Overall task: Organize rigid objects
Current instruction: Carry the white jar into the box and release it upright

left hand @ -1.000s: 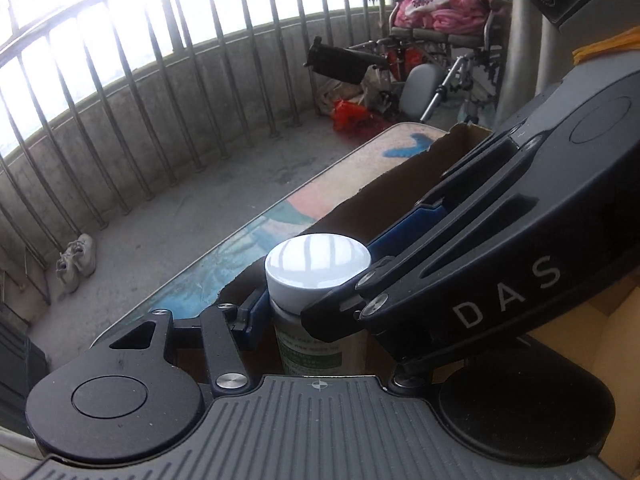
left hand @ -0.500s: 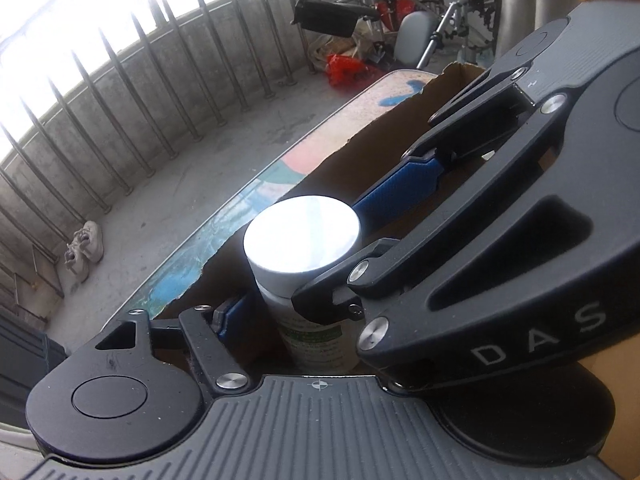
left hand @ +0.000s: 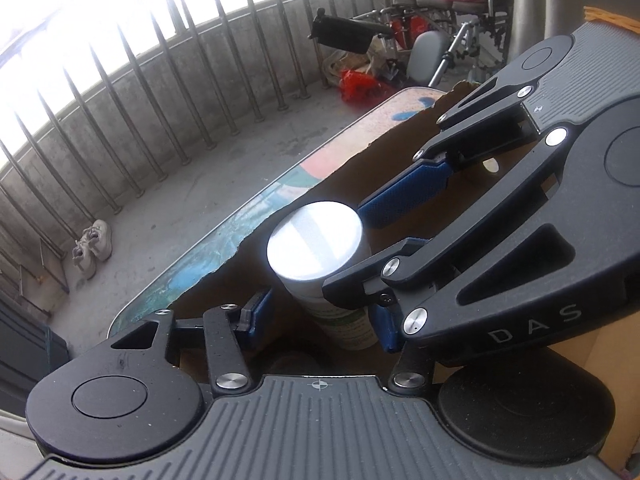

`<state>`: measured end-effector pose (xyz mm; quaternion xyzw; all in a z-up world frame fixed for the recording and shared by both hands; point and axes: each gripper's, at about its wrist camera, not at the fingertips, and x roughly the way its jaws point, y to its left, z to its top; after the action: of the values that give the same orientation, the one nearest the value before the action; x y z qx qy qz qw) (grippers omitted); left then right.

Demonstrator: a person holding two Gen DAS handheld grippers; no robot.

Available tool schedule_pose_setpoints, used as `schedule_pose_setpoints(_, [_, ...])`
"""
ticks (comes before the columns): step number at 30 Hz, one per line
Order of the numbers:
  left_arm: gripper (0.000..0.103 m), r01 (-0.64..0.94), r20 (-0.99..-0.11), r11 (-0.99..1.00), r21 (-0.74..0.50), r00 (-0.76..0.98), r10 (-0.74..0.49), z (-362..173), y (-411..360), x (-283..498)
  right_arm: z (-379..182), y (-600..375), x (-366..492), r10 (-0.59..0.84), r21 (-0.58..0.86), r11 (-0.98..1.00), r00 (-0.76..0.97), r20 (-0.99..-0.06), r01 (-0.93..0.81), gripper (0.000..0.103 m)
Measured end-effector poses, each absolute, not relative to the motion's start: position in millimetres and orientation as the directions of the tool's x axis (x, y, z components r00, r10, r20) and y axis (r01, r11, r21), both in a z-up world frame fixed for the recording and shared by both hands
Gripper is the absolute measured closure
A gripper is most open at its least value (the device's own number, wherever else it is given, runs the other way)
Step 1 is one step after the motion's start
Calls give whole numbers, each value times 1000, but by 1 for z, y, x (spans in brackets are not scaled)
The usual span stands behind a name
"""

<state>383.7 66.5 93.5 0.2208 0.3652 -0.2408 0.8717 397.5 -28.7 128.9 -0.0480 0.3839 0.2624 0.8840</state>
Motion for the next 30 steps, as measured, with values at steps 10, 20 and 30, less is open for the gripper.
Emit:
schedule_pose_setpoints(10, [67,561,-756,768,309,635,-160,97,55,374,115,-51,407,534,321,833,502,-680,-452,53])
schedule_pose_setpoints(20, [66,544,-745,744,389,661,-94,98,49,367,107,-51,414,545,362,831,483,-685,-423,53])
schedule_pose_setpoints(30, [44,494,-722,767,411,689,-57,115,47,346,110,-62,402,532,368,842,492,-689,-395,41])
